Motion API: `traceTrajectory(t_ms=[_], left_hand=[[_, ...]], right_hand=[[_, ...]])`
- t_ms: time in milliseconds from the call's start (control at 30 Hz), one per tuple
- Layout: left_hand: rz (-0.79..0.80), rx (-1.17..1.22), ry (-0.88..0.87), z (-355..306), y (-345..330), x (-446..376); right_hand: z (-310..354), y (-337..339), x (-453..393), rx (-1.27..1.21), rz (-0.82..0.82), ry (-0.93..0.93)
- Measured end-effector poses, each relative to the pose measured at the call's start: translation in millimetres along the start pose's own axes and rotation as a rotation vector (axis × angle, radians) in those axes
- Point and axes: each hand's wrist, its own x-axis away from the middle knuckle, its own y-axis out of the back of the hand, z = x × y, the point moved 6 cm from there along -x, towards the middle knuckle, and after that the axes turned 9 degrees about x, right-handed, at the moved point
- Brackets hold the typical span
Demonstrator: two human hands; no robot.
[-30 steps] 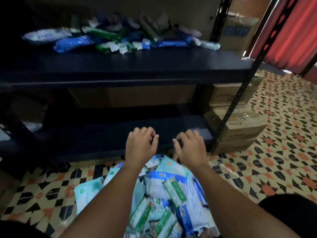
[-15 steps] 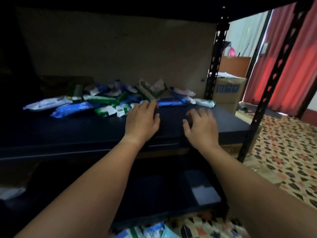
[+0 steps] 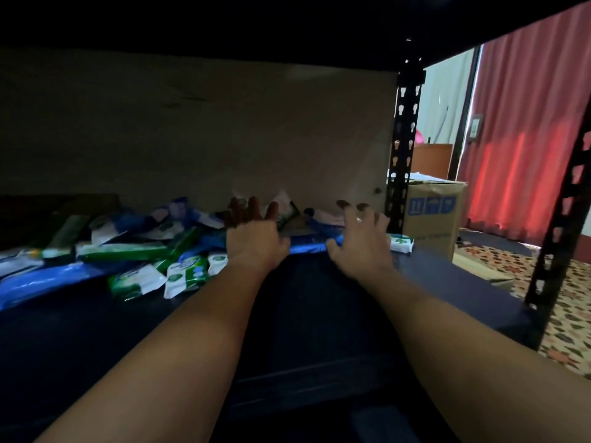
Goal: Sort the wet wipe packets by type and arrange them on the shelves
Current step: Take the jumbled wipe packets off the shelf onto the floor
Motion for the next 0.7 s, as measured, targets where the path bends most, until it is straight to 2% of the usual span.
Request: traceTrajectory(t_ms=[200, 267, 333, 433, 600, 700], left_hand=[[0.110, -0.015, 0.052, 0, -35, -37], [0.079, -0.041, 0.072, 0, -36, -46], [0.008, -0.102, 0.013, -1, -34, -52], [-0.081, -0.105, -0.046, 2, -32, -57], [-0.152, -0.041, -0.009, 6, -31, -62], [-0.189, -0.103, -0.099, -2, -25, -57]], right_hand=[[-9, -29, -28, -0.004, 0.139, -0.012], [-12, -39, -34, 0.030, 0.190, 0.008], [-14, -46, -42, 0.080, 0.213, 0.023], [-14, -50, -51, 0.112, 0.200, 0.032], [-9, -48, -53, 0.092, 0.128, 0.086], [-6, -45, -53, 0.110, 0.076, 0.130]])
